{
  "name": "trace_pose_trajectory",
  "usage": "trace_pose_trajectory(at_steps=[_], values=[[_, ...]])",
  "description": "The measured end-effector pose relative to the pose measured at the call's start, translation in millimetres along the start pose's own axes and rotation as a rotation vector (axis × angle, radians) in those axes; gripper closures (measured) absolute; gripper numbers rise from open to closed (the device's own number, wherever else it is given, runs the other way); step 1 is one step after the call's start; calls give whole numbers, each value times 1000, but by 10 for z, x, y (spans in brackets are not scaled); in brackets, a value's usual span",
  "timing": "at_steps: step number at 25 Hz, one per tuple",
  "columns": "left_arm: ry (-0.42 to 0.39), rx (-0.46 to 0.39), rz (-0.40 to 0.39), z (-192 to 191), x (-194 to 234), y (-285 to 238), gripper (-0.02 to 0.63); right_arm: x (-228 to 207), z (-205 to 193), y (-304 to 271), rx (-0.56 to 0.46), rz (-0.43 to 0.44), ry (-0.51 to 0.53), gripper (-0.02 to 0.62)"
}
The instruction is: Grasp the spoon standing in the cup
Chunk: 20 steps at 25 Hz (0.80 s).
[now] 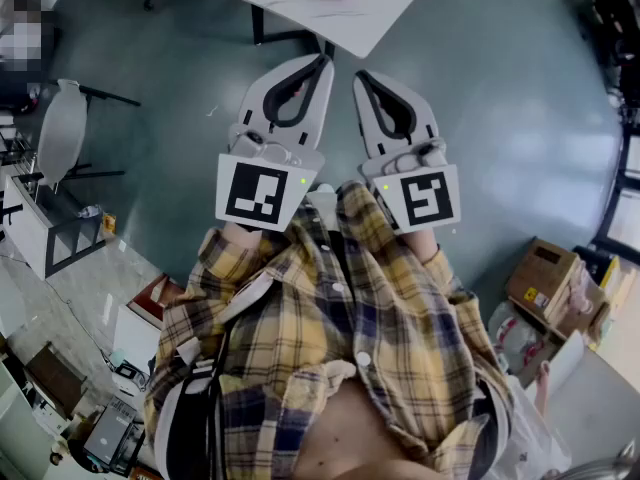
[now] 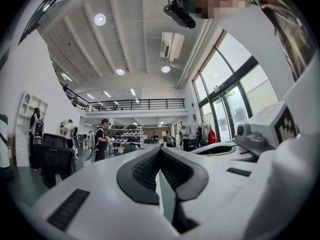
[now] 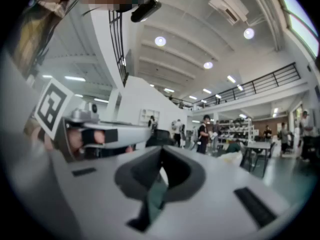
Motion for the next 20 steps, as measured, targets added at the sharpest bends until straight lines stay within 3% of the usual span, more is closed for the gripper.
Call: trace_pose_trajectory(at_steps=[20], values=[[6, -1, 62, -69, -318, 91, 591, -54, -129, 322, -5, 43, -20, 563]])
Point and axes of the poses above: the fingertips, and each gripper's own axes: y backward along the fingers, x to its left, z out of its top, the point moved 6 cm from there along y, backward along the fingers, and after that the axes turned 12 degrees about x, right-handed, at the moved point
